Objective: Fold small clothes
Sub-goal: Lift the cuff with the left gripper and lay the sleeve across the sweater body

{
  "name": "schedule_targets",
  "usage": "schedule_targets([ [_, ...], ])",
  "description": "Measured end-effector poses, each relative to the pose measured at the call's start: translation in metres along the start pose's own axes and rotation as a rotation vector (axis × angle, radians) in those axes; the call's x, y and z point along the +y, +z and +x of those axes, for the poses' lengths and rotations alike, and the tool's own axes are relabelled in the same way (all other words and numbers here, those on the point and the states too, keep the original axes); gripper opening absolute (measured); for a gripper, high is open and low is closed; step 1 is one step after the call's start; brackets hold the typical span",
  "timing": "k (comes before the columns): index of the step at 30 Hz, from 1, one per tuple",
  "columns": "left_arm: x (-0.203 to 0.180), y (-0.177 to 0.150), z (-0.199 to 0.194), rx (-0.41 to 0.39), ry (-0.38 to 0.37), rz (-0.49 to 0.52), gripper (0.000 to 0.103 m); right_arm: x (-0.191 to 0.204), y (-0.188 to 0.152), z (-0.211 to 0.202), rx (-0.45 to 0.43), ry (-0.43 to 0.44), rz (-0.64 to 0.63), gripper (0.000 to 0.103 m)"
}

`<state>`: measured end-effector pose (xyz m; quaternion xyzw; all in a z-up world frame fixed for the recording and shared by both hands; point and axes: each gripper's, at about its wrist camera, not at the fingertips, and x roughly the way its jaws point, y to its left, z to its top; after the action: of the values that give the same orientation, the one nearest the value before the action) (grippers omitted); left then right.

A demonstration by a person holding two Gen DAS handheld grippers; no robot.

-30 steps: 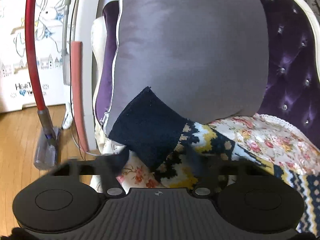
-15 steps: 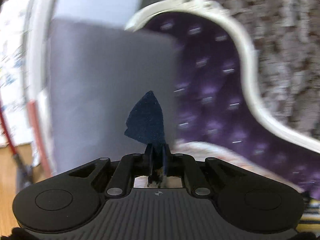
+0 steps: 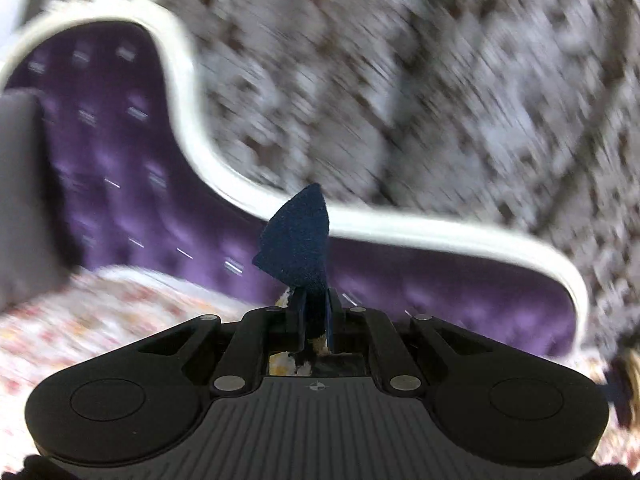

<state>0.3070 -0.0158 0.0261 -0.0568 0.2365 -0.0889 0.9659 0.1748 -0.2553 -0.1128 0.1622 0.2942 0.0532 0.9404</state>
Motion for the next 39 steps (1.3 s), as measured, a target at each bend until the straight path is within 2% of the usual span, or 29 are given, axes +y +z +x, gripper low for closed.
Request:
schedule_targets([
  [5, -0.061, -0.043, 0.053, 0.139, -0.054, 0.099, 0.011, -0.030, -0.002, 0.010, 0.015, -0.023, 0.085, 0.102],
  [7, -0.071, -0.056, 0.070, 0.207, -0.086, 0.114, 0.011, -0.035, -0.003, 0.013, 0.035, -0.022, 0.098, 0.102],
  [9, -0.074, -0.065, 0.074, 0.238, -0.099, 0.126, 0.012, -0.037, -0.005, 0.014, 0.045, -0.026, 0.098, 0.102],
  [11, -0.074, -0.069, 0.067, 0.229, -0.108, 0.142, 0.018, -0.035, -0.006, 0.016, 0.055, -0.029, 0.076, 0.102],
  [12, -0.069, -0.069, 0.058, 0.210, -0.119, 0.152, 0.028, -0.032, -0.007, 0.017, 0.059, -0.037, 0.056, 0.102],
  [13, -0.066, -0.068, 0.052, 0.189, -0.125, 0.168, 0.031, -0.030, -0.009, 0.017, 0.061, -0.045, 0.036, 0.102],
  [17, -0.044, -0.078, 0.025, 0.149, -0.046, 0.242, 0.031, -0.020, -0.016, 0.021, 0.064, -0.090, -0.055, 0.103],
  [21, -0.001, -0.104, 0.007, 0.195, 0.056, 0.243, 0.031, -0.014, -0.020, 0.026, 0.070, -0.120, -0.117, 0.103],
  [26, 0.043, -0.131, 0.005, 0.254, 0.123, 0.203, 0.031, -0.011, -0.021, 0.029, 0.088, -0.132, -0.152, 0.103],
  [33, 0.067, -0.155, 0.013, 0.279, 0.120, 0.177, 0.033, -0.003, -0.017, 0.032, 0.140, -0.143, -0.241, 0.103],
  [34, 0.068, -0.158, 0.011, 0.256, 0.118, 0.180, 0.035, -0.003, -0.012, 0.030, 0.148, -0.139, -0.234, 0.100],
  [35, 0.067, -0.160, 0.011, 0.242, 0.118, 0.188, 0.035, -0.003, -0.007, 0.027, 0.139, -0.130, -0.220, 0.093],
  [39, 0.071, -0.171, 0.010, 0.171, 0.101, 0.169, 0.042, 0.001, 0.025, 0.020, 0.063, -0.062, -0.171, 0.091],
])
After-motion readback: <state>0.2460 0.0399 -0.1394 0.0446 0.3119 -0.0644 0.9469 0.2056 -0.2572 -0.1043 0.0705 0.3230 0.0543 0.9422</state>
